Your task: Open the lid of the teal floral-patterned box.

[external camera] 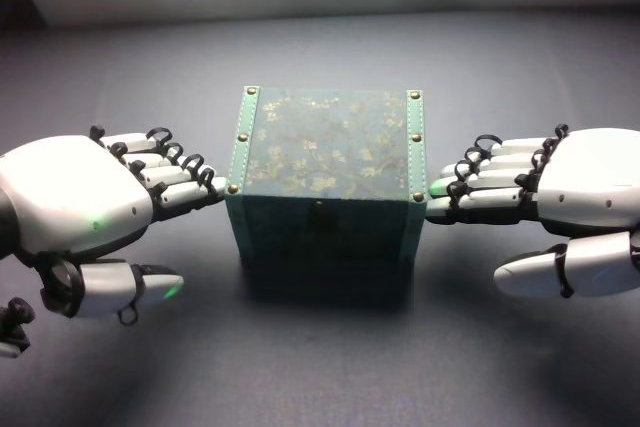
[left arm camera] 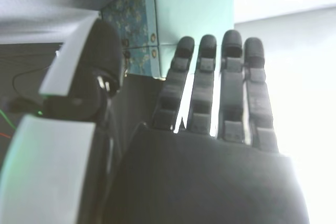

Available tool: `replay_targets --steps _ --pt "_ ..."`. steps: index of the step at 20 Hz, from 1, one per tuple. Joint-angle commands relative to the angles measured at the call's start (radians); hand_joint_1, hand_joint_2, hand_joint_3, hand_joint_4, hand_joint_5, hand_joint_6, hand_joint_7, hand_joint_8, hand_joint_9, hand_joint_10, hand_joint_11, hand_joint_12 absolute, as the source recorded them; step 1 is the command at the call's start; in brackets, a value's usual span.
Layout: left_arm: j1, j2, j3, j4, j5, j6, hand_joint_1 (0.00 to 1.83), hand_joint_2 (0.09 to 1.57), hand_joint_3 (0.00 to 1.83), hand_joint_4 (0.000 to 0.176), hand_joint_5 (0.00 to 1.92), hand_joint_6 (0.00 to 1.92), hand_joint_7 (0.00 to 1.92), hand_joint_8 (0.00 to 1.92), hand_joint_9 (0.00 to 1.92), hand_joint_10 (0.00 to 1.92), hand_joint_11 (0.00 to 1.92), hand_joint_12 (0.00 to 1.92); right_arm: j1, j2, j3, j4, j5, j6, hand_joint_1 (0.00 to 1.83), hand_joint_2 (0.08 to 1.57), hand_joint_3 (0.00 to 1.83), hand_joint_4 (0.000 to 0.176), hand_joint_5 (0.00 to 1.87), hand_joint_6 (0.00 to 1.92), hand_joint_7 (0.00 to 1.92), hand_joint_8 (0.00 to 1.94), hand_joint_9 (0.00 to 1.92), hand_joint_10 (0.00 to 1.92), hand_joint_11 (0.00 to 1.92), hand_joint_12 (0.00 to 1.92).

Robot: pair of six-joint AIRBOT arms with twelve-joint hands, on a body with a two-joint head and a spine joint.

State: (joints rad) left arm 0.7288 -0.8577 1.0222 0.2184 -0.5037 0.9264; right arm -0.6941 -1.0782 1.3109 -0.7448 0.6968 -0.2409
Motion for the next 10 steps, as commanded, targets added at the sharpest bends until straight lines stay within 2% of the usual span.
replay_targets --steps 1,4,6,7,8,10 --pt "-0.011 -0.004 -0.007 -0.001 -0.122 -0.001 0.11 1.41 0.0 0.0 0.13 0.01 0.18 0.01 0.22 0.01 0.07 0.44 0.016 -0.007 -0.004 0.041 0.114 0.005 0.0 1.46 0.0 0.0 0.06 0.0 0.03 0.0 0.09 0.0 0.0 0.57" --pt "-0.014 -0.006 -0.01 -0.002 -0.155 -0.012 0.06 1.41 0.0 0.0 0.1 0.0 0.18 0.0 0.24 0.01 0.1 0.45 0.017 -0.009 -0.003 0.063 0.135 0.005 0.0 1.43 0.0 0.0 0.03 0.0 0.04 0.0 0.14 0.0 0.0 0.73" --pt "-0.015 -0.008 -0.01 -0.002 -0.178 -0.027 0.04 1.42 0.0 0.0 0.09 0.0 0.15 0.0 0.22 0.0 0.07 0.5 0.017 -0.009 -0.003 0.083 0.156 0.005 0.0 1.46 0.01 0.0 0.03 0.0 0.05 0.0 0.11 0.0 0.0 0.57" --pt "-0.015 -0.008 -0.011 -0.002 -0.19 -0.035 0.02 1.42 0.0 0.0 0.08 0.0 0.15 0.0 0.22 0.0 0.07 0.51 0.017 -0.009 -0.003 0.093 0.169 0.005 0.0 1.46 0.0 0.0 0.0 0.0 0.03 0.01 0.05 0.02 0.0 0.32" --pt "-0.015 -0.008 -0.012 -0.002 -0.203 -0.042 0.06 1.42 0.0 0.0 0.08 0.0 0.13 0.0 0.18 0.0 0.03 0.51 0.017 -0.008 -0.003 0.104 0.18 0.005 0.0 1.45 0.0 0.0 0.0 0.0 0.02 0.0 0.03 0.01 0.0 0.19" --pt "-0.014 -0.007 -0.012 -0.006 -0.224 -0.054 0.1 1.42 0.0 0.0 0.03 0.0 0.07 0.0 0.12 0.0 0.0 0.44 0.017 -0.006 -0.003 0.131 0.201 0.005 0.0 1.5 0.0 0.0 0.01 0.0 0.0 0.0 0.03 0.0 0.0 0.2"
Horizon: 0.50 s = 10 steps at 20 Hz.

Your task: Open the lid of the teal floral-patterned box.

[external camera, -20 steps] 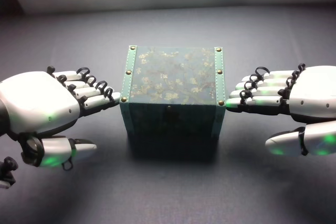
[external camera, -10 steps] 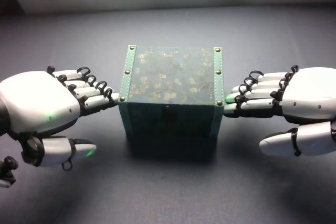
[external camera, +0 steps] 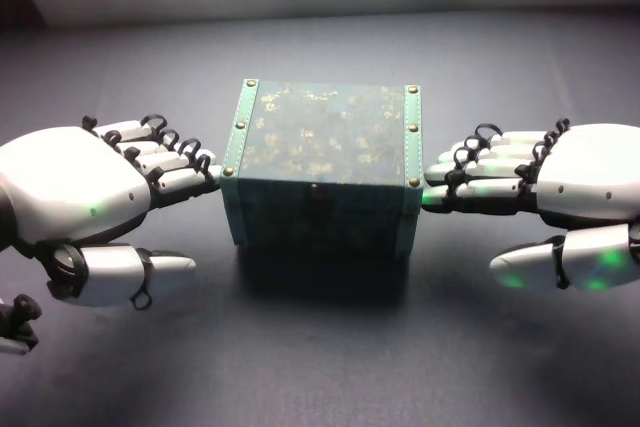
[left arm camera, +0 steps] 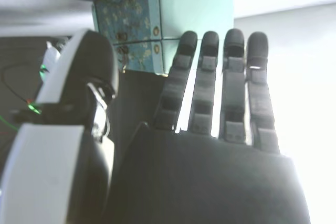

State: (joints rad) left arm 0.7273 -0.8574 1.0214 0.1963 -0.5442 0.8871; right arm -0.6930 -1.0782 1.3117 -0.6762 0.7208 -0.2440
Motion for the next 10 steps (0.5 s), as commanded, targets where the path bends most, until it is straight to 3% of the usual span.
replay_targets --steps 1,4,6,7,8,9,10 --pt "-0.012 -0.007 -0.011 0.009 -0.193 -0.015 0.14 1.43 0.0 0.0 0.0 0.0 0.03 0.0 0.1 0.0 0.01 0.44 0.015 -0.005 -0.003 0.079 0.188 0.008 0.0 1.46 0.01 0.0 0.0 0.0 0.0 0.0 0.02 0.0 0.0 0.26" --pt "-0.007 -0.007 -0.01 -0.017 -0.222 -0.015 0.25 1.41 0.0 0.0 0.02 0.0 0.09 0.0 0.18 0.01 0.08 0.49 0.015 -0.005 0.002 0.115 0.21 0.008 0.0 1.32 0.0 0.0 0.0 0.0 0.0 0.0 0.0 0.0 0.0 0.2" --pt "-0.008 -0.01 -0.006 -0.031 -0.238 -0.015 0.27 1.39 0.0 0.018 0.04 0.0 0.14 0.0 0.27 0.0 0.12 0.68 0.015 -0.005 0.004 0.137 0.224 0.008 0.0 1.31 0.0 0.0 0.0 0.0 0.0 0.0 0.11 0.0 0.07 0.46" --pt "-0.009 -0.011 -0.004 -0.035 -0.242 -0.015 0.23 1.39 0.0 0.022 0.02 0.0 0.14 0.0 0.26 0.0 0.08 0.69 0.015 -0.005 0.004 0.146 0.23 0.008 0.0 1.32 0.01 0.0 0.02 0.01 0.0 0.0 0.11 0.0 0.08 0.5" --pt "-0.009 -0.011 -0.004 -0.036 -0.245 -0.015 0.23 1.4 0.0 0.014 0.03 0.01 0.14 0.0 0.25 0.0 0.06 0.69 0.015 -0.005 0.005 0.151 0.233 0.008 0.0 1.34 0.02 0.0 0.01 0.0 0.0 0.0 0.13 0.01 0.12 0.53" --pt "-0.008 -0.01 -0.004 -0.038 -0.247 -0.015 0.29 1.4 0.0 0.027 0.01 0.0 0.15 0.0 0.45 0.02 0.14 0.89 0.015 -0.005 0.006 0.155 0.236 0.008 0.0 1.37 0.03 0.0 0.02 0.01 0.0 0.0 0.12 0.0 0.1 0.52" --pt "-0.008 -0.009 -0.004 -0.039 -0.25 -0.015 0.31 1.4 0.0 0.029 0.0 0.0 0.27 0.01 0.8 0.08 0.41 1.02 0.015 -0.005 0.007 0.158 0.237 0.008 0.0 1.39 0.03 0.0 0.0 0.0 0.0 0.0 0.08 0.0 0.05 0.5"
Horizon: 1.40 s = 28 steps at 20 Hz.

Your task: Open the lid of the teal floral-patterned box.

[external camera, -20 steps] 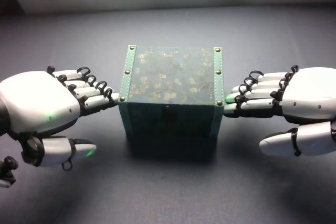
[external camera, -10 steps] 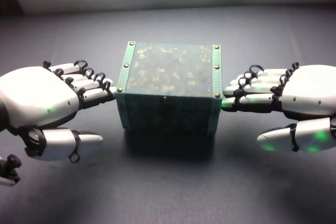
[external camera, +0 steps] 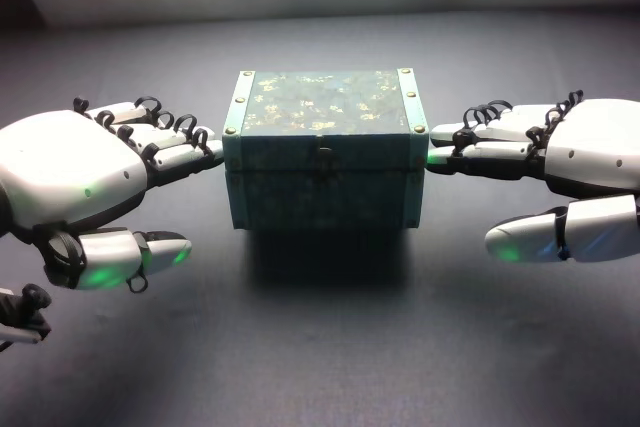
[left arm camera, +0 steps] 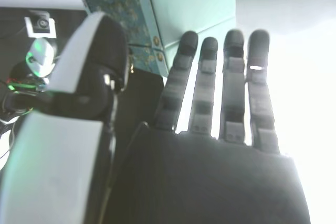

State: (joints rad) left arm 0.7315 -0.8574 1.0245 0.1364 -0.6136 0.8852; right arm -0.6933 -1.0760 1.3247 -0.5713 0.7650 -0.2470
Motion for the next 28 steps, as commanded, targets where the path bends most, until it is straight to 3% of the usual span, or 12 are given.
replay_targets --steps 1,2,5,10,13,15,17,19,22,23,25,28 --pt "-0.011 -0.009 -0.007 0.016 -0.185 -0.013 0.29 1.4 0.0 0.006 0.0 0.0 0.25 0.0 0.63 0.02 0.33 1.01 0.016 -0.007 -0.006 0.057 0.196 0.011 0.0 1.4 0.0 0.0 0.0 0.0 0.0 0.0 0.09 0.0 0.04 0.55" --pt "-0.011 -0.009 -0.005 0.009 -0.194 -0.013 0.28 1.39 0.0 0.0 0.02 0.0 0.19 0.0 0.39 0.0 0.15 0.9 0.016 -0.007 -0.006 0.064 0.201 0.01 0.0 1.42 0.0 0.0 0.0 0.0 0.0 0.0 0.04 0.01 0.01 0.46" --pt "-0.006 -0.009 0.0 -0.023 -0.227 -0.013 0.21 1.43 0.01 0.0 0.05 0.01 0.12 0.0 0.2 0.0 0.02 0.78 0.016 -0.007 -0.005 0.084 0.211 0.006 0.0 1.45 0.01 0.0 0.0 0.0 0.0 0.0 0.0 0.0 0.0 0.13" --pt "-0.003 -0.01 0.007 -0.059 -0.27 -0.013 0.23 1.44 0.0 0.0 0.04 0.0 0.06 0.0 0.07 0.0 0.0 0.25 0.016 -0.007 -0.004 0.122 0.234 -0.003 0.0 1.38 0.0 0.0 0.0 0.0 0.0 0.0 0.0 0.0 0.0 0.11" --pt "-0.003 -0.011 0.01 -0.071 -0.28 -0.013 0.21 1.44 0.0 0.0 0.04 0.0 0.09 0.0 0.11 0.01 0.0 0.19 0.016 -0.007 -0.001 0.147 0.248 -0.01 0.0 1.34 0.0 0.0 0.0 0.0 0.0 0.0 0.0 0.0 0.0 0.01" --pt "-0.003 -0.012 0.013 -0.08 -0.289 -0.011 0.21 1.46 0.0 0.0 0.01 0.0 0.07 0.0 0.09 0.0 0.0 0.27 0.016 -0.008 0.001 0.169 0.263 -0.013 0.0 1.35 0.0 0.0 0.01 0.0 0.01 0.0 0.0 0.0 0.0 0.0" --pt "-0.003 -0.013 0.015 -0.096 -0.299 -0.003 0.19 1.45 0.0 0.0 0.0 0.0 0.04 0.0 0.08 0.01 0.0 0.12 0.016 -0.009 0.003 0.189 0.279 -0.015 0.0 1.38 0.0 0.0 0.03 0.01 0.02 0.01 0.01 0.0 0.02 0.01" --pt "-0.003 -0.015 0.017 -0.117 -0.315 0.007 0.07 1.44 0.0 0.0 0.0 0.0 0.07 0.0 0.1 0.0 0.0 0.14 0.016 -0.009 0.008 0.206 0.292 -0.017 0.0 1.38 0.0 0.0 0.04 0.01 0.03 0.01 0.01 0.0 0.04 0.02" --pt "-0.005 -0.022 0.024 -0.134 -0.33 0.01 0.1 1.36 0.0 0.0 0.03 0.0 0.1 0.0 0.12 0.0 0.0 0.2 0.016 -0.009 0.017 0.221 0.303 -0.017 0.0 1.35 0.0 0.0 0.04 0.01 0.03 0.01 0.02 0.0 0.06 0.03" --pt "-0.008 -0.026 0.028 -0.138 -0.331 0.012 0.04 1.35 0.0 0.0 0.05 0.0 0.13 0.0 0.15 0.0 0.0 0.32 0.016 -0.012 0.023 0.229 0.308 -0.017 0.0 1.34 0.0 0.0 0.04 0.01 0.03 0.0 0.0 0.0 0.04 0.02" --pt "-0.012 -0.031 0.032 -0.144 -0.332 0.017 0.05 1.34 0.0 0.0 0.05 0.0 0.09 0.0 0.08 0.0 0.0 0.18 0.016 -0.018 0.03 0.241 0.313 -0.018 0.0 1.35 0.0 0.0 0.05 0.01 0.04 0.01 0.03 0.01 0.05 0.02" --pt "-0.03 -0.048 0.046 -0.15 -0.333 0.023 0.1 1.34 0.0 0.0 0.09 0.0 0.1 0.0 0.09 0.0 0.0 0.18 0.016 -0.033 0.051 0.266 0.315 -0.018 0.0 1.34 0.0 0.0 0.05 0.01 0.05 0.01 0.03 0.01 0.03 0.02"
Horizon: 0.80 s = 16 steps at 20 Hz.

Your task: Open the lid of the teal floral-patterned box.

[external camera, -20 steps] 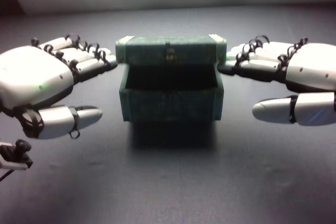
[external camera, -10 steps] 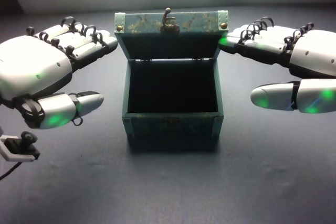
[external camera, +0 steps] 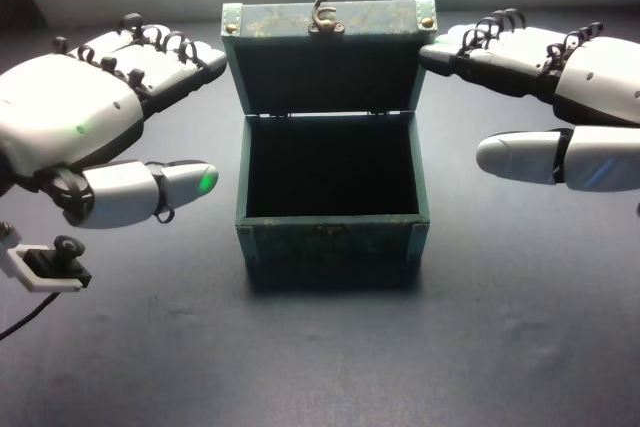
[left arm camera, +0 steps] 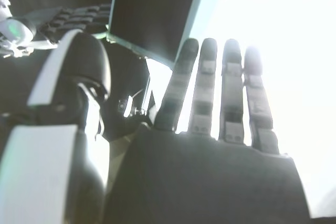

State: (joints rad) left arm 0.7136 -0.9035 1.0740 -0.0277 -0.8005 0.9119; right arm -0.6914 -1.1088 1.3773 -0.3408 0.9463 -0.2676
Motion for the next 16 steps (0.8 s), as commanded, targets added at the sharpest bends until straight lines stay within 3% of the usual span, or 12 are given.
replay_targets --steps 1,4,5,8,10,12,13,15,16 --pt "-0.018 -0.008 0.002 0.014 -0.144 -0.004 0.08 1.32 0.0 0.0 0.09 0.0 0.1 0.0 0.08 0.0 0.0 0.18 0.014 -0.005 0.004 0.04 0.134 0.003 0.0 1.34 0.0 0.0 0.05 0.01 0.05 0.01 0.04 0.01 0.05 0.02" --pt "-0.036 -0.028 0.022 0.009 -0.137 -0.004 0.11 1.33 0.0 0.0 0.07 0.0 0.07 0.0 0.04 0.0 0.0 0.07 0.026 -0.02 0.023 0.046 0.131 0.003 0.0 1.33 0.0 0.0 0.07 0.01 0.08 0.02 0.05 0.01 0.06 0.03" --pt "-0.042 -0.033 0.027 0.007 -0.134 -0.004 0.12 1.31 0.0 0.02 0.05 0.0 0.04 0.0 0.01 0.0 0.0 0.01 0.032 -0.023 0.029 0.046 0.127 0.003 0.0 1.33 0.0 0.0 0.08 0.01 0.08 0.02 0.06 0.01 0.07 0.03" --pt "-0.052 -0.044 0.041 -0.006 -0.133 0.004 0.09 1.34 0.01 0.032 0.01 0.0 0.0 0.0 0.0 0.0 0.0 0.0 0.044 -0.034 0.048 0.046 0.104 0.003 0.0 1.32 0.0 0.0 0.06 0.0 0.07 0.0 0.05 0.0 0.06 0.03" --pt "-0.057 -0.048 0.045 -0.018 -0.133 0.015 0.02 1.32 0.0 0.053 0.0 0.0 0.0 0.0 0.0 0.0 0.0 0.0 0.045 -0.038 0.058 0.046 0.087 0.003 0.0 1.3 0.0 0.0 0.07 0.0 0.06 0.0 0.06 0.01 0.08 0.04" --pt "-0.059 -0.05 0.05 -0.024 -0.134 0.016 0.16 1.29 0.0 0.057 0.01 0.0 0.0 0.0 0.0 0.0 0.01 0.01 0.046 -0.042 0.069 0.046 0.072 0.003 0.0 1.31 0.0 0.0 0.07 0.0 0.07 0.0 0.05 0.01 0.07 0.03" --pt "-0.061 -0.051 0.051 -0.029 -0.135 0.02 0.19 1.32 0.0 0.03 0.0 0.0 0.0 0.0 0.0 0.0 0.02 0.01 0.05 -0.042 0.074 0.046 0.065 0.003 0.0 1.31 0.0 0.0 0.07 0.0 0.07 0.0 0.05 0.0 0.06 0.03" --pt "-0.063 -0.051 0.053 -0.034 -0.137 0.027 0.27 1.34 0.01 0.002 0.01 0.0 0.01 0.0 0.0 0.0 0.02 0.01 0.054 -0.042 0.08 0.046 0.06 0.003 0.0 1.3 0.0 0.0 0.07 0.0 0.05 0.0 0.03 0.0 0.05 0.03" --pt "-0.065 -0.052 0.055 -0.035 -0.136 0.028 0.28 1.36 0.01 0.0 0.02 0.01 0.01 0.0 0.01 0.0 0.02 0.01 0.055 -0.041 0.082 0.046 0.057 0.003 0.0 1.31 0.0 0.0 0.07 0.0 0.05 0.0 0.03 0.0 0.04 0.03"
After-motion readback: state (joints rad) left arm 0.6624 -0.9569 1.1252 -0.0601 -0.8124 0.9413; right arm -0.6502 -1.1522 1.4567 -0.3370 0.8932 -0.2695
